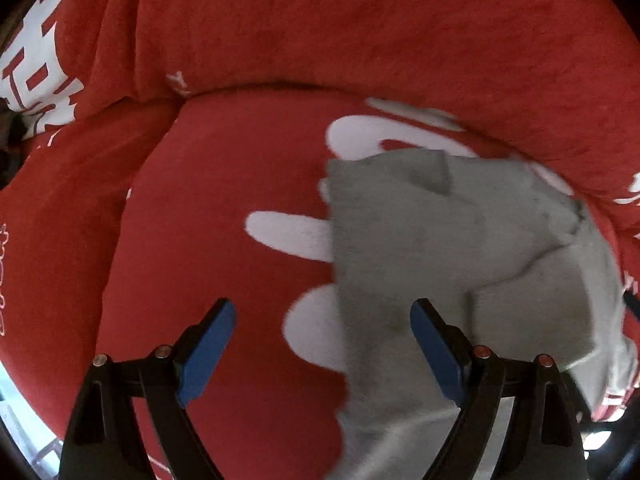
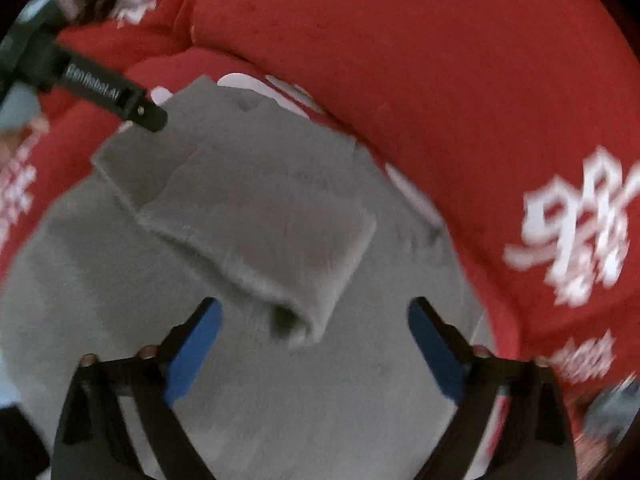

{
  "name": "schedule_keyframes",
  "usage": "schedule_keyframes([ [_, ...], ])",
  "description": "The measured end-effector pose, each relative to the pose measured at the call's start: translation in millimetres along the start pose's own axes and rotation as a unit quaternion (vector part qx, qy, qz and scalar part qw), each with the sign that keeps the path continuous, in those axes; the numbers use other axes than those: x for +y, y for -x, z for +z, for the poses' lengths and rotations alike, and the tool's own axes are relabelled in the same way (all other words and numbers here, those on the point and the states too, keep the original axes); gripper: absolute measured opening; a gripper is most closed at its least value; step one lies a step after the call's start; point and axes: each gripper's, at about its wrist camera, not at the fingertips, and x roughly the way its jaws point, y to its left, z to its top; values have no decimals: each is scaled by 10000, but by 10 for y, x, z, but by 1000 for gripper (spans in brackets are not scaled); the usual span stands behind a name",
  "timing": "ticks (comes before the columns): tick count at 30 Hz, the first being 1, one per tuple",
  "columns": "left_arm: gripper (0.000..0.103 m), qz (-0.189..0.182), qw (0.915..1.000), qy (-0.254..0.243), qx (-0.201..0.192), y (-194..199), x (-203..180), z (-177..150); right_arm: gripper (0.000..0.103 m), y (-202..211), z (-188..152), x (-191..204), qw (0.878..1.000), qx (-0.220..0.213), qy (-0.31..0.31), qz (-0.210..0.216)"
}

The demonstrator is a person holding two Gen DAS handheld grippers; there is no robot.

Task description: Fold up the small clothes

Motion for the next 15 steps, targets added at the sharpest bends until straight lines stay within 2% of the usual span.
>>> schedule_keyframes([
  [1,90,25,10000,-29,26,-42,18,-3,88,-98,59,30,9998,102,74,-121],
  [2,90,41,10000,-66,51,-79,15,-18,79,-190,115,40,9996,210,106,-140],
  [3,90,40,9999,-80,50,-100,3,-34,39,-223,97,18,9995,299,44,-13],
  [4,90,29,10000,-61,23,-100,-2,-41,8,-261,121,-45,9989,392,-181,172],
  [6,90,-36,10000,-15,45,-103,2,-42,9,-191,64,-349,9909,261,-1171,605],
  [7,90,-64,10000,-17,70,-104,4,-42,9,-155,-30,-551,9795,169,-1815,852],
  [8,90,-93,9999,-39,97,-111,-1,-31,9,-134,-164,-780,9598,97,-2555,1154],
  [9,90,-135,9998,-81,110,-113,18,3,9,-143,-314,-972,9356,46,-3225,1435],
  [10,90,-154,9998,-112,106,-111,35,30,9,-188,-557,-1193,8937,14,-4099,1824],
  [11,90,-140,9998,-146,90,-107,37,67,9,-243,-752,-1293,8620,54,-4632,2060],
  [12,90,-114,9997,-183,61,-101,29,99,10,-333,-965,-1394,8219,96,-5204,2315],
  [13,90,-99,9997,-207,34,-92,19,123,13,-426,-1189,-1459,7755,96,-5750,2606],
  [15,90,-101,9997,-223,6,-82,6,164,18,-568,-1598,-1497,6920,116,-6600,2923],
])
